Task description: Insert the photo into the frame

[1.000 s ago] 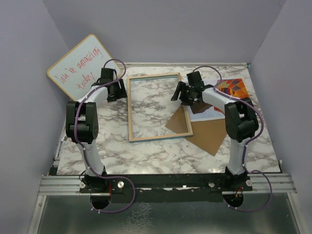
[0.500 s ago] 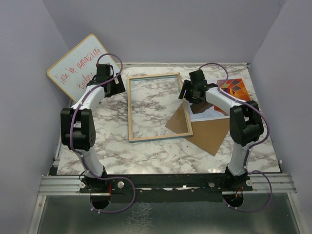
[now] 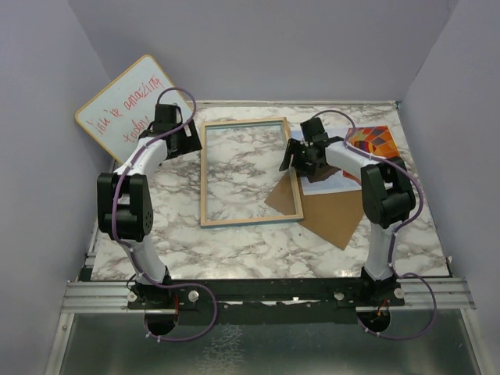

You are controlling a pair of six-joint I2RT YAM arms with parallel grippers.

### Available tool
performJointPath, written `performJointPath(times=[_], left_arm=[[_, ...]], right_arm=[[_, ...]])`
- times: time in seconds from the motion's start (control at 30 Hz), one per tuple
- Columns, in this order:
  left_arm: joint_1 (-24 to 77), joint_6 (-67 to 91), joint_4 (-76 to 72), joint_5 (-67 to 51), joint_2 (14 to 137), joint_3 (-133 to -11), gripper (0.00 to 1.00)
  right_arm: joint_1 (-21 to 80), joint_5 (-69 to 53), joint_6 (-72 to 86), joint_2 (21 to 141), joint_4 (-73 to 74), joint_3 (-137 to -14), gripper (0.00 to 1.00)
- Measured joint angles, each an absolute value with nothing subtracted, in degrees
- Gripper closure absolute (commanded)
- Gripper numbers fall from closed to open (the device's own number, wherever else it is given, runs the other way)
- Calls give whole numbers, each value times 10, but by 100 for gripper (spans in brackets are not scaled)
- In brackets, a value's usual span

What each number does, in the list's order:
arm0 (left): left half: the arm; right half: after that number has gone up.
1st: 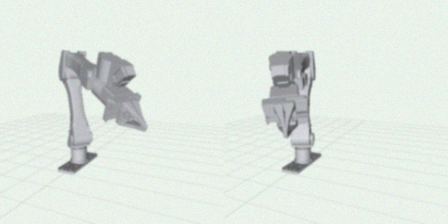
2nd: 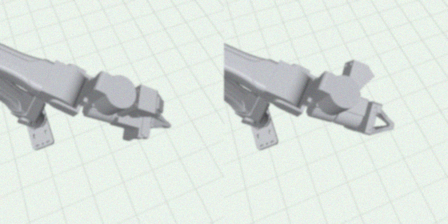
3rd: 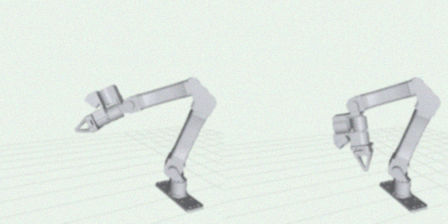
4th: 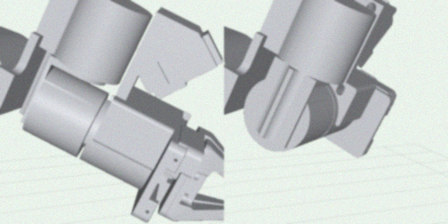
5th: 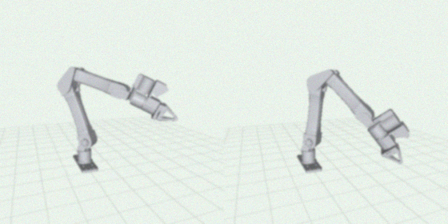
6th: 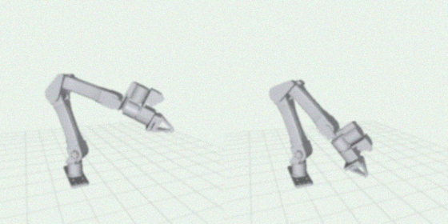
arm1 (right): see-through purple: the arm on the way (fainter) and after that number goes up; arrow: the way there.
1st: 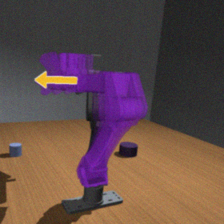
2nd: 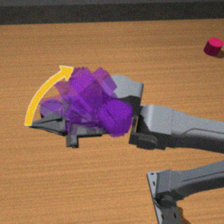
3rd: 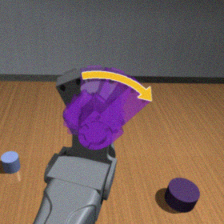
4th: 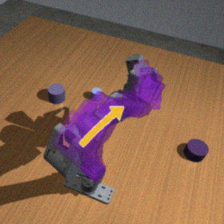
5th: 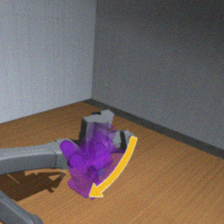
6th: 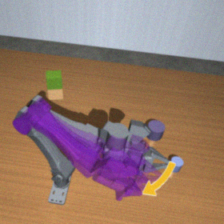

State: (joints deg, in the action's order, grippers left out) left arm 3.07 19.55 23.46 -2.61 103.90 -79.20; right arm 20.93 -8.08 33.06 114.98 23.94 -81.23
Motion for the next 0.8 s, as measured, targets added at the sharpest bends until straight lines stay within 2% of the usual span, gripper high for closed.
performJointPath(times=[0.33, 0.53, 0.67, 0.8], left_arm=[[31, 207, 236, -63, 1050, -792, 12], [36, 206, 234, -95, 1049, -793, 12], [51, 207, 231, -116, 1045, -798, 12], [104, 212, 211, -133, 1044, -820, 12]], right_arm=[[209, -185, 315, 1150, 204, -795, 32], [205, -131, 332, 1135, 209, -790, 32], [175, -86, 347, 1060, 208, -747, 32], [101, -38, 372, 969, 199, -695, 33]])
